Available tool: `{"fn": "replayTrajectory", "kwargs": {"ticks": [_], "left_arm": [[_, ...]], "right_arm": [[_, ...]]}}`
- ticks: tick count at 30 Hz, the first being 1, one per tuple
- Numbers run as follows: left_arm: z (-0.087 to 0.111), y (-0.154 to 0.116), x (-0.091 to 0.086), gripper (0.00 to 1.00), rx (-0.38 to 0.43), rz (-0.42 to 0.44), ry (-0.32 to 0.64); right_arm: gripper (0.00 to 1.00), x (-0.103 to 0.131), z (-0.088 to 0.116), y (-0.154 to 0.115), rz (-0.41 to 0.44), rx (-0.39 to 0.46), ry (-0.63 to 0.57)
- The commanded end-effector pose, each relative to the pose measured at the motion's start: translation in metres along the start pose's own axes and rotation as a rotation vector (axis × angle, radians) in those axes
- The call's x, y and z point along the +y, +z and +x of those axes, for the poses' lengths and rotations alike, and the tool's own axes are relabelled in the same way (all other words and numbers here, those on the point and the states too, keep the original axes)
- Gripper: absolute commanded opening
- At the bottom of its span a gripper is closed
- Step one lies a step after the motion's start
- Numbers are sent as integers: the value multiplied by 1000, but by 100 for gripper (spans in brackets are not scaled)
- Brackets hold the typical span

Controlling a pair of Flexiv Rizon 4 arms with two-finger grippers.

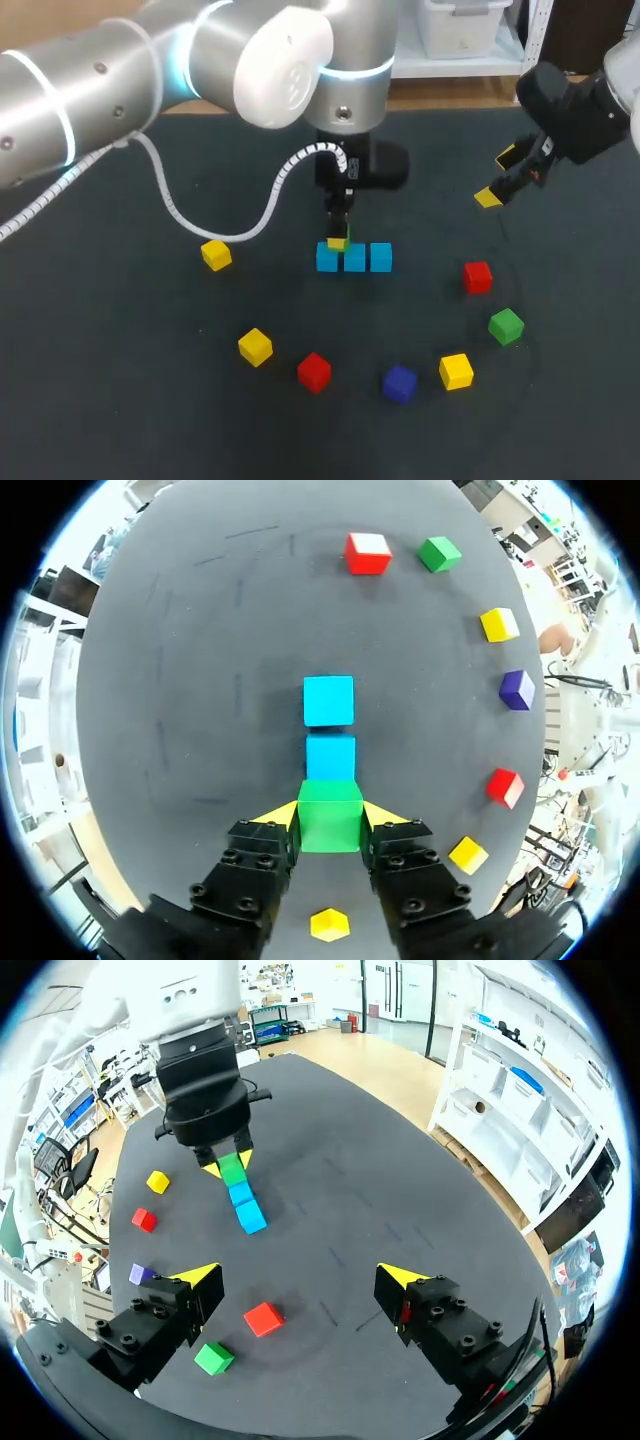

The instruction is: Place the blue cubes, place green cubes on the blue cubes, place the yellow cubes on the green cubes, then place the red cubes on the yellow cubes, and place purple cube on the red cubes.

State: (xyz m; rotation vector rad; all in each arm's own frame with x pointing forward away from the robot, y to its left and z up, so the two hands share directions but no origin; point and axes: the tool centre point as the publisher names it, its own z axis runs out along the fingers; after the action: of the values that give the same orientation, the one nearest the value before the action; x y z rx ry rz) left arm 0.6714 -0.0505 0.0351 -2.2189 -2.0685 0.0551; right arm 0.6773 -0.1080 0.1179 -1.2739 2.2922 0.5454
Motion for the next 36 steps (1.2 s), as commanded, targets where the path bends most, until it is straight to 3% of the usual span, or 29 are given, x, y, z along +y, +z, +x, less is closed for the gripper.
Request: {"fn": "replayTrajectory", "kwargs": {"ticks": [1, 8, 9, 13, 18, 30, 31, 32, 34, 36], "left_arm": [[-2, 2, 2, 0, 8, 11, -4], [0, 6, 1, 0, 26, 22, -26], [0, 6, 1, 11, 25, 23, -29], [0, 5, 2, 5, 24, 24, -32], [0, 5, 1, 25, 22, 26, -33], [1, 6, 1, 48, 17, 36, -31], [1, 6, 1, 53, 18, 36, -30], [1, 6, 1, 64, 17, 37, -30], [1, 6, 1, 68, 18, 36, -30], [2, 5, 1, 79, 17, 34, -31]], "right_arm": [[100, -1, 0, 0, -2, -2, -1], [100, -1, 0, 0, -2, -2, -1], [100, -1, 0, 0, -2, -2, -1], [100, -1, 0, 0, -2, -2, -1], [100, -1, 0, 0, -2, -2, -1], [100, -1, 0, 0, -2, -2, -1], [100, -1, 0, 0, -2, -2, -1], [100, -1, 0, 0, -2, -2, -1], [100, -1, 0, 0, -2, -2, -1], [100, -1, 0, 0, -2, -2, -1]]}}
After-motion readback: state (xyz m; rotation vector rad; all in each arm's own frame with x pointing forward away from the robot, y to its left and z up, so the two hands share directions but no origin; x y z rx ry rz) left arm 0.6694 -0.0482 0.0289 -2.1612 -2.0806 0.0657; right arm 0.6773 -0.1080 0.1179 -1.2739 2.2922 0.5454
